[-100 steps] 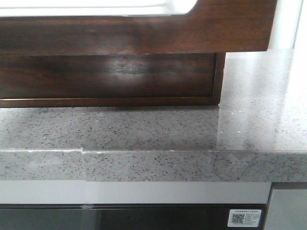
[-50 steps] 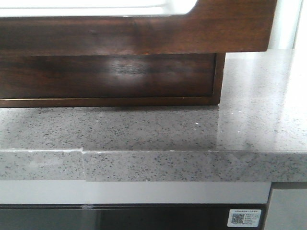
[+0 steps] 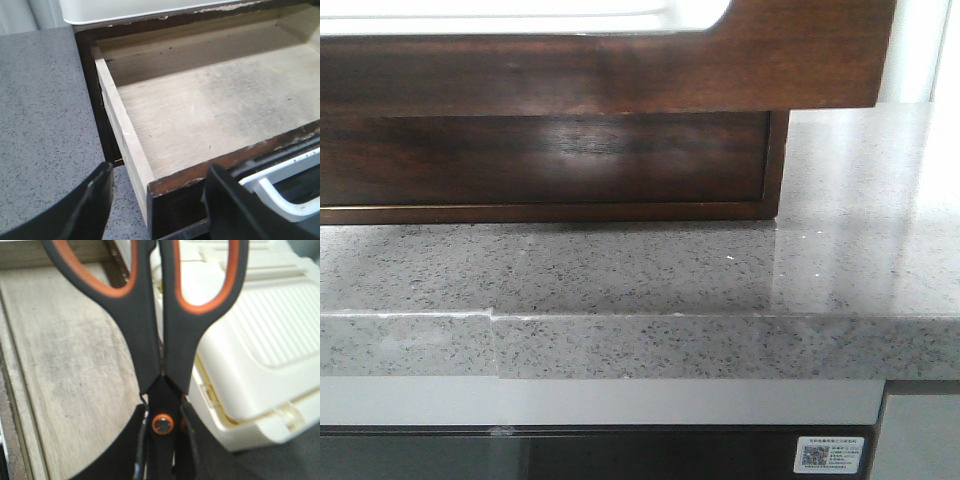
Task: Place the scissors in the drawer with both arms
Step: 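Lift the scissors with the right gripper and carry them over the drawer, then lower the scissors into the drawer and open the right gripper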
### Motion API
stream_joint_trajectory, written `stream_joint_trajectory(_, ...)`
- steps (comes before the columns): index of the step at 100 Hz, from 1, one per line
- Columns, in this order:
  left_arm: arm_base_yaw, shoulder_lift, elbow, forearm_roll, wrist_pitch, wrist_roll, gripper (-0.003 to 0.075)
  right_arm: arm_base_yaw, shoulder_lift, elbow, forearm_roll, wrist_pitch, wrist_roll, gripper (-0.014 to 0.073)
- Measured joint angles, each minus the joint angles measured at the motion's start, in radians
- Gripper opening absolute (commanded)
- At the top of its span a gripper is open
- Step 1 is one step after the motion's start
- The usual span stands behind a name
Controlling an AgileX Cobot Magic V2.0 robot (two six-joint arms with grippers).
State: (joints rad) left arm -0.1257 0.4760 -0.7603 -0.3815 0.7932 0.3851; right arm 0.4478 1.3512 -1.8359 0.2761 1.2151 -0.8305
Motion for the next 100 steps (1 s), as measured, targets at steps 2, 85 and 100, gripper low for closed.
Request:
stream_joint_trajectory(2, 0.0, 0.0, 0.0, 0.0, 0.0, 0.0, 0.0388, 0.013, 0.011, 0.0, 0.0, 0.005, -0.018, 0.0)
stream_joint_trajectory(85, 0.0, 0.0, 0.0, 0.002, 0.0, 0.0, 0.0388, 0.121, 0.333, 0.0, -0.089, 0.055, -0.251, 0.0015)
stream_joint_trajectory(100, 0.0, 0.0, 0.0, 0.002, 0.0, 0.0, 0.0388, 0.128, 0.334, 0.0, -0.101, 0.055, -0.253, 0.0147)
